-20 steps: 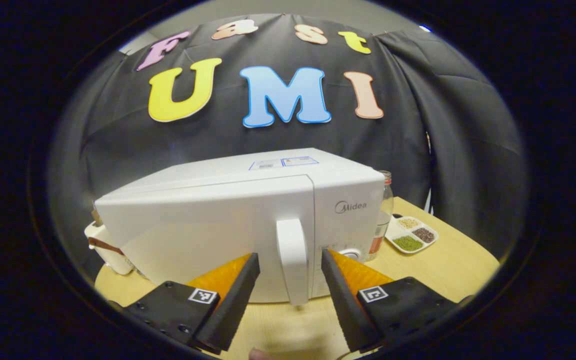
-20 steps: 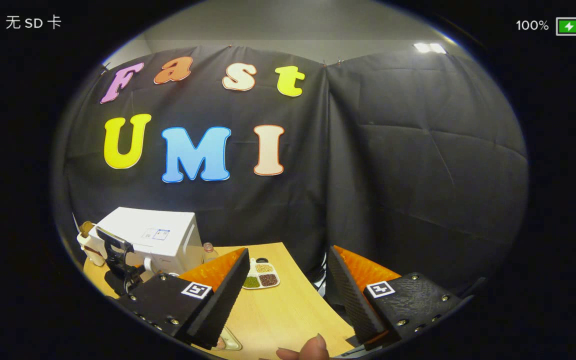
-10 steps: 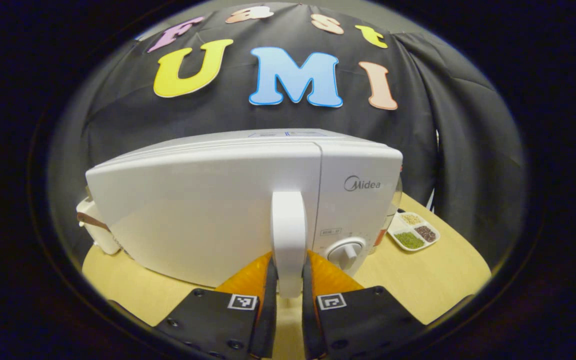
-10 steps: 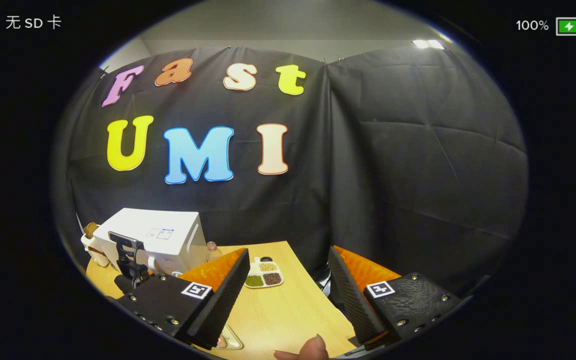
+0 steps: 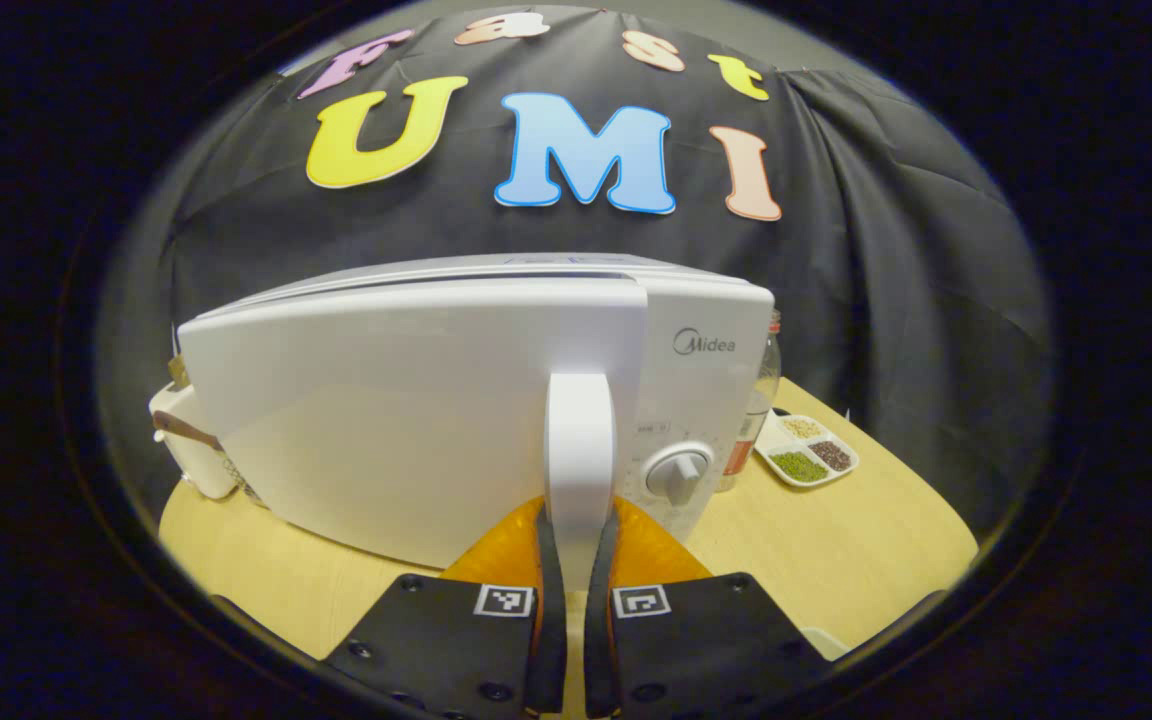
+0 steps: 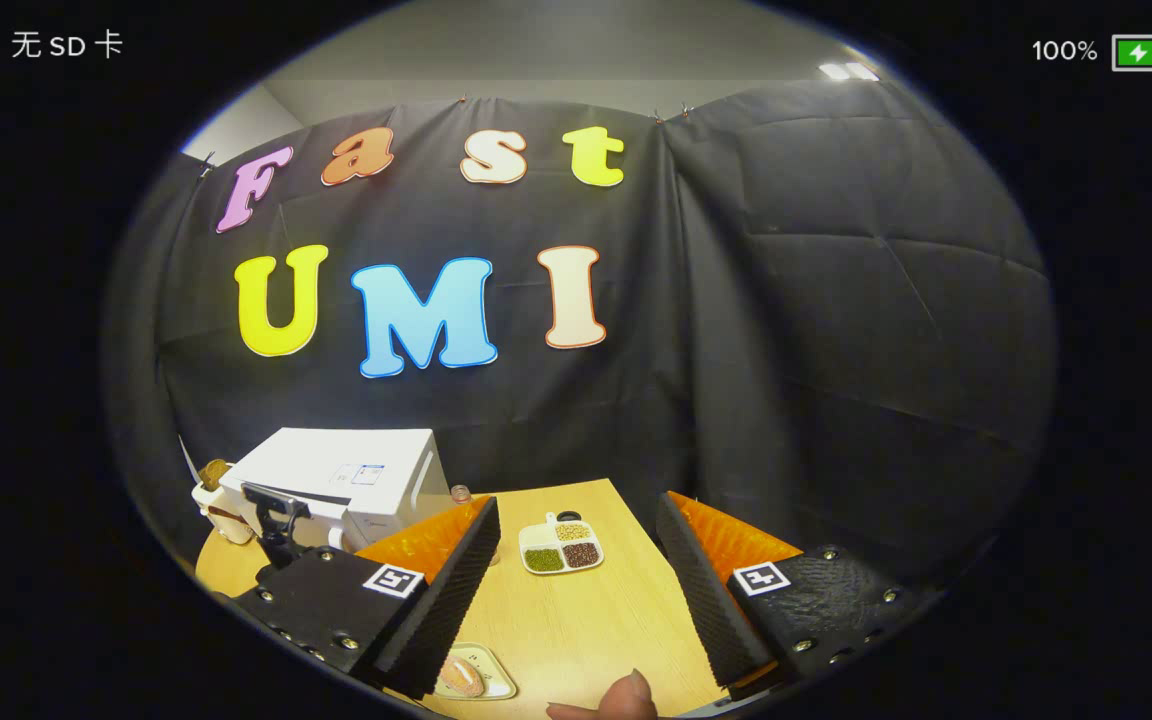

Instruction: Open the microwave oven with the left hand, put the food in, and close the microwave oven.

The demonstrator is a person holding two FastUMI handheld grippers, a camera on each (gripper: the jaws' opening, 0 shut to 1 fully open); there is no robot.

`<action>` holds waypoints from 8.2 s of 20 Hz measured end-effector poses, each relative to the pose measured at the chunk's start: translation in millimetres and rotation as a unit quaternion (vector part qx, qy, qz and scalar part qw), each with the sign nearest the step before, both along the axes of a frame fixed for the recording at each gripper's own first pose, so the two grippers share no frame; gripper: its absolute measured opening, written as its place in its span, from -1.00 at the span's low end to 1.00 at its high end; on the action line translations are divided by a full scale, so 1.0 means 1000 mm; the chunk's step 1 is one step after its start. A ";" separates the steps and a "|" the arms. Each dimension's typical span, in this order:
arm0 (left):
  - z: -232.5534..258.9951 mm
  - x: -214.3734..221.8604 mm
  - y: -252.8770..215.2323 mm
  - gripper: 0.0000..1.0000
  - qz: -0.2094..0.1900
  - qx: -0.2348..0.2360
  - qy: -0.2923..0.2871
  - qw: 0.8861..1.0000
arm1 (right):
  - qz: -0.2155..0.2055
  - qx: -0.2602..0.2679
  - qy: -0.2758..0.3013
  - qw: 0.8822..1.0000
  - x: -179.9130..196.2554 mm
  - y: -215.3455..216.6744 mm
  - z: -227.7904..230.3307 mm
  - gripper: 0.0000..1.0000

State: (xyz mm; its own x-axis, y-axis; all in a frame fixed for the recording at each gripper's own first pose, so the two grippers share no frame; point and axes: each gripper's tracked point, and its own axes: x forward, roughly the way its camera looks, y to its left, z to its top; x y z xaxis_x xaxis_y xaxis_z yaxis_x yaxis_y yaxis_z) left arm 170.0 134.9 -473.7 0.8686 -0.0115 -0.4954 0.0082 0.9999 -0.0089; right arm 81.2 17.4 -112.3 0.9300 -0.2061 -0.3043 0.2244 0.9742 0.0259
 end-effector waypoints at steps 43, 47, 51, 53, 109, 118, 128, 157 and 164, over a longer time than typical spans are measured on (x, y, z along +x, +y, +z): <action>0.198 -0.410 0.203 0.07 0.311 0.007 -0.053 0.949 | 0.413 0.050 -0.002 0.909 -0.058 0.227 -0.017 0.93; 0.251 -0.454 0.159 0.07 0.294 0.046 -0.064 0.953 | 0.403 0.059 -0.002 0.913 -0.071 0.213 -0.028 0.93; 0.290 -0.463 0.139 0.21 0.268 0.051 -0.089 0.958 | 0.385 0.068 0.033 0.920 -0.089 0.203 -0.049 0.94; 0.308 -0.463 0.134 0.32 0.256 0.036 -0.105 0.960 | 0.360 0.058 0.059 0.929 -0.093 0.196 -0.072 0.94; 0.325 -0.524 0.197 0.87 0.275 0.004 -0.109 0.955 | 0.270 0.071 0.258 0.925 -0.043 0.320 -0.230 0.30; 0.307 -0.508 0.221 0.86 0.340 0.003 -0.052 0.939 | 0.261 0.144 0.226 0.927 0.047 0.393 -0.244 0.29; 0.277 -0.490 0.219 0.93 0.431 0.024 0.047 0.901 | 0.244 0.172 0.191 0.935 0.145 0.446 -0.296 0.29; 0.230 -0.484 0.192 0.97 0.440 0.035 0.170 0.881 | 0.114 0.170 0.037 0.978 0.292 0.450 -0.342 0.70; 0.235 -0.458 0.211 0.94 0.417 0.017 0.113 0.902 | 0.126 0.188 0.070 0.972 0.259 0.439 -0.311 0.97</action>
State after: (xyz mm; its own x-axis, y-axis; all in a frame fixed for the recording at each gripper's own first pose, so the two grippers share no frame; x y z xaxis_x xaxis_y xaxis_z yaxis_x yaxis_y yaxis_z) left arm -287.9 346.1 -238.3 0.4452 0.6180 -0.6480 -0.7453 0.6569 0.1144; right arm 339.9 456.6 -423.0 0.8809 0.1735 -0.4404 0.0059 0.9263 0.3767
